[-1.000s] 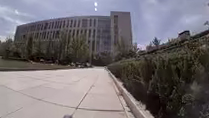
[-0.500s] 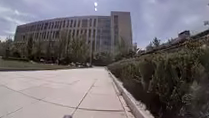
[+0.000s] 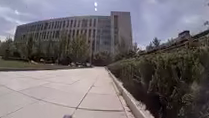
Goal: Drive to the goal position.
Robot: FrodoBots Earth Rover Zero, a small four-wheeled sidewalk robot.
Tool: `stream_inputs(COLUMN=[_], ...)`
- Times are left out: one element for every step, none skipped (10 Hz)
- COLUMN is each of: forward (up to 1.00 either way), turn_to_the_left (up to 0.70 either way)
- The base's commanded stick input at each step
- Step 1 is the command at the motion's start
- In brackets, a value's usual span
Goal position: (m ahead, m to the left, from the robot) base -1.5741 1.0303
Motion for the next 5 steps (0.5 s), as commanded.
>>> stream_inputs(forward=[0.04,0.01,0.0,0.03,0.0], turn_to_the_left=[0.0,0.0,0.0,0.0,0.0])
